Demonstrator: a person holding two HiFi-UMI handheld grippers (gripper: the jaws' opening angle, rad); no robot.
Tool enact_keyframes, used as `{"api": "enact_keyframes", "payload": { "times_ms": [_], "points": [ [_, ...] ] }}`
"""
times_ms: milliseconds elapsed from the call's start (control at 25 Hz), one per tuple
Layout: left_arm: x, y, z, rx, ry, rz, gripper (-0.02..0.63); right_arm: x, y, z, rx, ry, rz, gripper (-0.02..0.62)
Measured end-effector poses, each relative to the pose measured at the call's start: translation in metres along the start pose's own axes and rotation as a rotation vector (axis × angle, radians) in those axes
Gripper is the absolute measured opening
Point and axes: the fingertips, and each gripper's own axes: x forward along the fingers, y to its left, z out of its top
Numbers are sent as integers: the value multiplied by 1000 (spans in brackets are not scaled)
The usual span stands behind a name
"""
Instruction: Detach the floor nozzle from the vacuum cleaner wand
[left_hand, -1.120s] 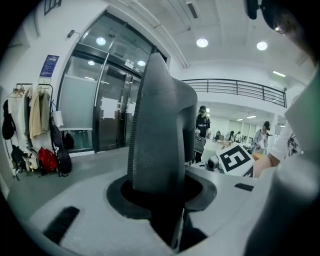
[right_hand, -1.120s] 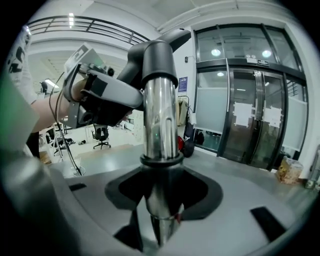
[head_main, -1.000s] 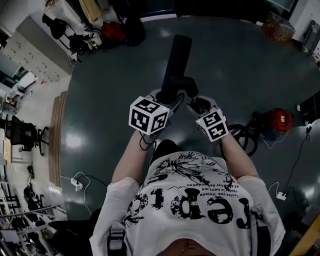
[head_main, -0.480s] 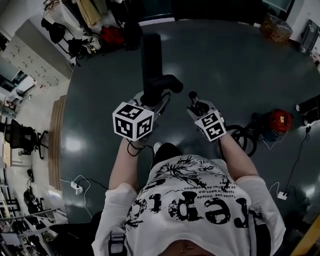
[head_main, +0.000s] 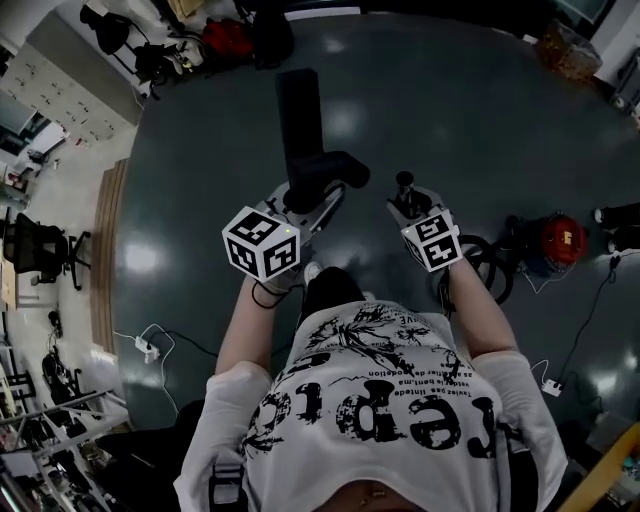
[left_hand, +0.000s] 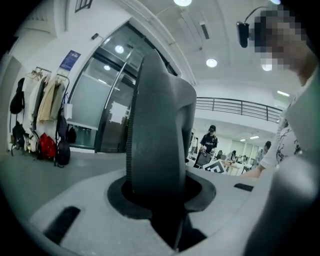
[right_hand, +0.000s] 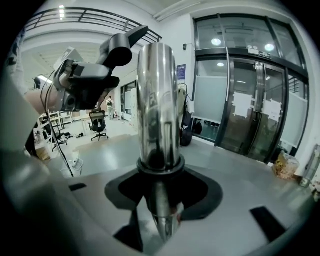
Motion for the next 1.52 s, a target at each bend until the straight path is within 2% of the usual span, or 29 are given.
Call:
{"api": "enact_keyframes", "payload": {
  "times_ms": [160,280,360,560,720,840,1000,1200,1360,1520],
  "points": [
    [3,34,-36,-162,32,37,120,23,5,-20,-25,51,18,176],
    [12,60,-71,-242,82,60,120,42,11,-31,2,93,51,176],
    [19,82,-97,-268,117,81,120,65,14,-43,9,122,67,176],
    [39,157,-150,-332,130,102,120,147,20,-61,-41,197,84,176],
    [47,217,-230,-377,234,138,120,215,28,-95,-29,285,98,176],
    [48,260,-290,-438,308,109,120,269,34,-123,-26,334,89,176],
    [59,318,-370,-522,369,105,120,337,45,-177,-68,407,110,176],
    [74,382,-471,-688,366,200,120,415,52,-267,-94,511,134,176],
    [82,420,-548,-744,402,248,120,480,64,-332,-103,557,146,176],
    [91,455,-625,-791,451,283,120,549,87,-386,-156,602,175,176]
  ]
}}
